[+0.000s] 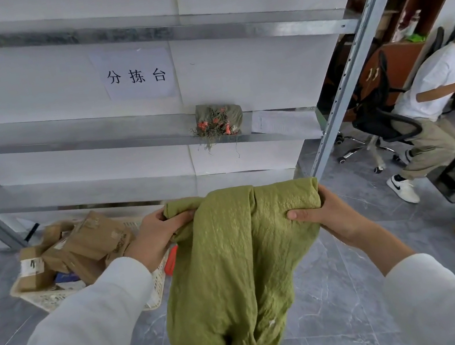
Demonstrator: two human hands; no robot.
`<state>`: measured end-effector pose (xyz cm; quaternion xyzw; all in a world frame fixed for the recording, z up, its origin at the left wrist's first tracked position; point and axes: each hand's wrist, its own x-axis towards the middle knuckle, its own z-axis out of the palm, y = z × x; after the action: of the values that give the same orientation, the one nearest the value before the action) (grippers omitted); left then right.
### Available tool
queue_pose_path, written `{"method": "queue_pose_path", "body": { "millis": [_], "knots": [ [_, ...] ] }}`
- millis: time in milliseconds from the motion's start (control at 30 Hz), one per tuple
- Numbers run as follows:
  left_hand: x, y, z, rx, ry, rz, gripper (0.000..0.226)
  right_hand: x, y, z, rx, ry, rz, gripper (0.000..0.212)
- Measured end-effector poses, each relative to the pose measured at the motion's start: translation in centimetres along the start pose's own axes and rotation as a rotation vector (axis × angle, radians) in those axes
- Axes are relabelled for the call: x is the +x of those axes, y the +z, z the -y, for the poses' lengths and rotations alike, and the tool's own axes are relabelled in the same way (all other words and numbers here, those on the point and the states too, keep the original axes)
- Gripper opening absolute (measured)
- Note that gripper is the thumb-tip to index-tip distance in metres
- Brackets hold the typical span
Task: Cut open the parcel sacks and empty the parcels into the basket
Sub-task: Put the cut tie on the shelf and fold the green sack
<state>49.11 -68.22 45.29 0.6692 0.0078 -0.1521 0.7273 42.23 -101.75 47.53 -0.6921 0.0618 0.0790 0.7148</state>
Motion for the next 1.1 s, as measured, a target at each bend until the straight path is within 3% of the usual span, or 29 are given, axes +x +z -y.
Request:
{"method": "queue_pose_path", "body": {
  "millis": [167,300,367,433,533,700,767,867,1000,1100],
  "knots": [
    [-0.4,0.0,0.0,0.06,-0.052,-0.011,0.058,0.3,0.8,-0.6,0.017,-0.022,-0.108,0.071],
    [-0.8,0.5,-0.5,0.155,-0.013,0.123,0.097,0.4,1.7,-0.6,0.157,0.123,-0.228,0.065],
    [-1.0,0.7,-0.6,0.232,0.078,0.135,0.106,0.3,1.8,-0.3,0.19,0.211,-0.234,0.06],
    [-1.0,0.5,-0.7,0.218,0.197,0.118,0.105,0.2,1.9,-0.1,0.185,0.288,-0.208,0.058],
    [-0.7,0.1,-0.9,0.289,0.28,-0.004,0.085,0.0,2.1,-0.1,0.19,0.311,-0.152,0.063],
    [-0.6,-0.8,-0.1,0.283,0.16,-0.096,0.062,-0.2,1.9,-0.4,0.148,0.151,-0.024,0.091],
    [-0.7,-1.0,0.0,0.239,0.091,-0.108,0.055,-0.1,2.1,-0.5,0.098,0.093,0.009,0.091],
    [-1.1,-0.6,0.0,0.196,0.043,-0.095,0.048,0.2,2.5,-0.6,0.042,0.049,-0.1,0.08],
    [-1.8,0.5,-0.3,0.241,0.087,-0.095,0.056,0.6,2.4,-1.0,0.032,0.054,-0.253,0.075],
    [-1.8,0.4,-0.4,0.277,0.104,0.0,0.079,0.8,2.4,-1.0,0.03,0.074,-0.299,0.076]
  ]
}}
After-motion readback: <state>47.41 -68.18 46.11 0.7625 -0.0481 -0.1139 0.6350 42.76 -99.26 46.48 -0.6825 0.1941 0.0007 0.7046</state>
